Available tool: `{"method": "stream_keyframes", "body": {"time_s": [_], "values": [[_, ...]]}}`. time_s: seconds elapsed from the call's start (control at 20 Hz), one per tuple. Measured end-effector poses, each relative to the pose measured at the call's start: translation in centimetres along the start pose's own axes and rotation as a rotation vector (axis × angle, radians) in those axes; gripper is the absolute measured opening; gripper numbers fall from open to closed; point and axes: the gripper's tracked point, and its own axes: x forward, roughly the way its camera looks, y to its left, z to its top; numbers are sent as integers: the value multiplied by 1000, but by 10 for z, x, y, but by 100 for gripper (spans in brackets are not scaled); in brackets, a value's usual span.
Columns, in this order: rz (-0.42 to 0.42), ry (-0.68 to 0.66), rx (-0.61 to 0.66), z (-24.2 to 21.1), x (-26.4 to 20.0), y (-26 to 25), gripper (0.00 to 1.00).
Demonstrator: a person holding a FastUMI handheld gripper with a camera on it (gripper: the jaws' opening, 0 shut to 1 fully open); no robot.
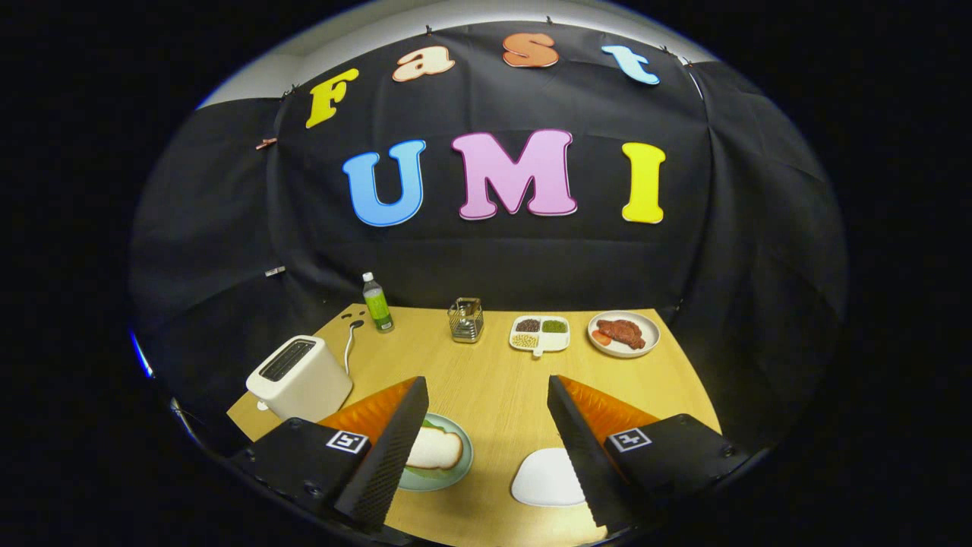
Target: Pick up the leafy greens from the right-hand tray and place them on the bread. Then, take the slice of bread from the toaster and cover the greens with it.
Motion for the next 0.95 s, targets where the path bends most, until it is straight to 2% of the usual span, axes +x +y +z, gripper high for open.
{"method": "stream_keyframes", "body": {"time_s": [0.3,0.4,0.95], "values": [[-25,-64,-58,16,-50,-22,98],[-32,-79,-37,15,-63,-18,98],[-20,-76,-67,10,-57,-13,98]]}}
